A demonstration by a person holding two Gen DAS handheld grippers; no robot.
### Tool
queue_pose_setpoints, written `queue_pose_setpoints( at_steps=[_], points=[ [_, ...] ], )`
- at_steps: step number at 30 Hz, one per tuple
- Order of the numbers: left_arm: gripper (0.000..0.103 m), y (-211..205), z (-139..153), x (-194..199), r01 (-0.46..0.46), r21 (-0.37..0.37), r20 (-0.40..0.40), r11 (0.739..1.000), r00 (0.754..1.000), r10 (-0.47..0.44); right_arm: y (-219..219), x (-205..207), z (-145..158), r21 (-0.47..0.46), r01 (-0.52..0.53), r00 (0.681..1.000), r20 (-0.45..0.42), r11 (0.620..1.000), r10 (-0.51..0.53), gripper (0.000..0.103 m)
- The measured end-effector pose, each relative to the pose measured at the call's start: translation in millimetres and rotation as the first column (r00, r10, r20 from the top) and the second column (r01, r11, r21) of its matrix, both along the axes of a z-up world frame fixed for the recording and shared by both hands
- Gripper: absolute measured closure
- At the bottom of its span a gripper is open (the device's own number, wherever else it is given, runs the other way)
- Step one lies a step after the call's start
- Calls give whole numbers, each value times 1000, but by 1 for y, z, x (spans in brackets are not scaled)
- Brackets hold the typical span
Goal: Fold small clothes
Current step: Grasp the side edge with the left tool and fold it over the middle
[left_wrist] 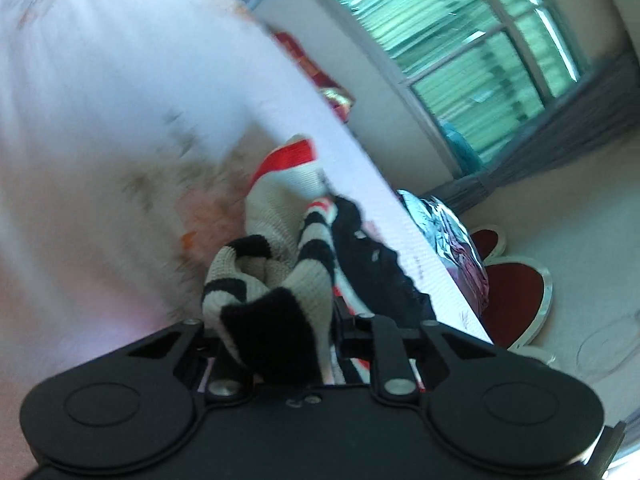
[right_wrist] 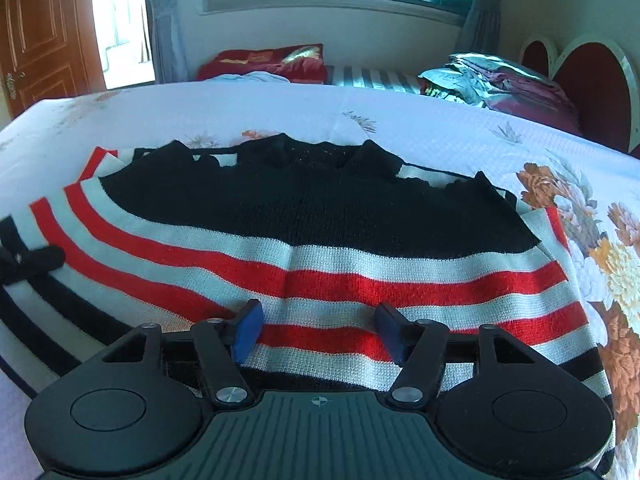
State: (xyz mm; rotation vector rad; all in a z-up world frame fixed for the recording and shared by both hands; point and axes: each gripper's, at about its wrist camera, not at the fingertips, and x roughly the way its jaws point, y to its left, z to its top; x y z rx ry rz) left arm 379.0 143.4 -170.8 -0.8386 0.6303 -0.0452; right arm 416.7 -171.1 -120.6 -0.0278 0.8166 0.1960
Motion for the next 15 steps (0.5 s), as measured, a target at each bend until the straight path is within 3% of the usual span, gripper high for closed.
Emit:
queue_pose_setpoints(
  at_steps=[4,8,12,15],
  points=[
    [86,-28,36,2,43,119,73,992,996,-52,-16,1,6,86,-21,1000,-4,996,21,41],
    [86,-75,75,9,130,235,140,963,976,-166,-50,-1,19,187,22,1000,5,982,-24,40],
    [86,-139,99,20,251,338,173,907,931,-322,-100,-7,32,228,81,996,19,970,-88,40],
    [86,-194,98,25,363,403,159,840,876,-455,-141,-14,38,227,148,987,26,963,-158,40]
  ],
)
